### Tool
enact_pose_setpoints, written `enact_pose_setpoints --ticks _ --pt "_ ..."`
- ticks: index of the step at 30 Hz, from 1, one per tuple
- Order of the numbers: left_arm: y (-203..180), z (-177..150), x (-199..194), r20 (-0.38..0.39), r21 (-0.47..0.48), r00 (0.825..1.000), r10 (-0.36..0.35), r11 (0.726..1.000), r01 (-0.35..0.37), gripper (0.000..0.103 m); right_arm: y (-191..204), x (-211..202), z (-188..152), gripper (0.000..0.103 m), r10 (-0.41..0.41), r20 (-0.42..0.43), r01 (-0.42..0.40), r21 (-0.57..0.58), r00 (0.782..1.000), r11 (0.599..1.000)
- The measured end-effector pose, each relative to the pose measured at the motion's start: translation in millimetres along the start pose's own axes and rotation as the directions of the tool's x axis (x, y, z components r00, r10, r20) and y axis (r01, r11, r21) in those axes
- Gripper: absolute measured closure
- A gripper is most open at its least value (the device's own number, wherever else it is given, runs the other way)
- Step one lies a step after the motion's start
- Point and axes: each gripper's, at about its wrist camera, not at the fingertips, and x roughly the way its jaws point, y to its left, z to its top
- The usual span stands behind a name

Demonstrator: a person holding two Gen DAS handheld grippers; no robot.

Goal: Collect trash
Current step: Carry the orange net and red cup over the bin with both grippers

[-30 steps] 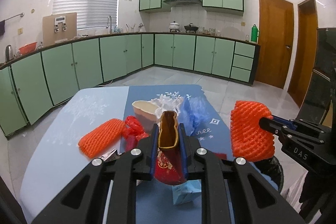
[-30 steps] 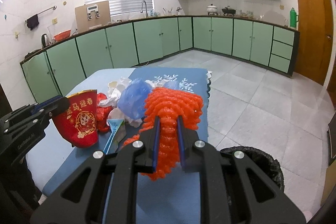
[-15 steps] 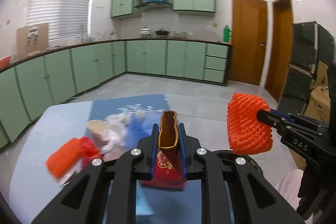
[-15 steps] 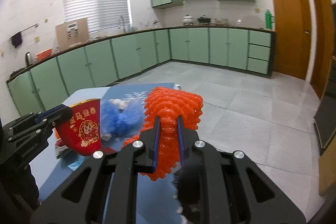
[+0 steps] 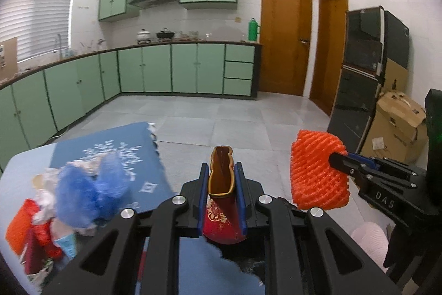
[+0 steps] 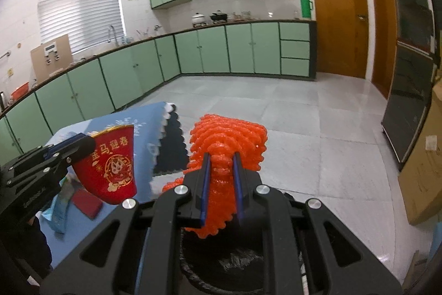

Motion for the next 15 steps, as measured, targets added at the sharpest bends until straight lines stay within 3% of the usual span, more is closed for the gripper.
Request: enact_pose_setpoints --ticks 15 --pt "-41 -12 75 -0.128 0.023 0.990 -0.063 0.997 0.067 0.085 -34 35 -25 0.089 -0.052 -0.078 0.058 0.069 0.996 0.996"
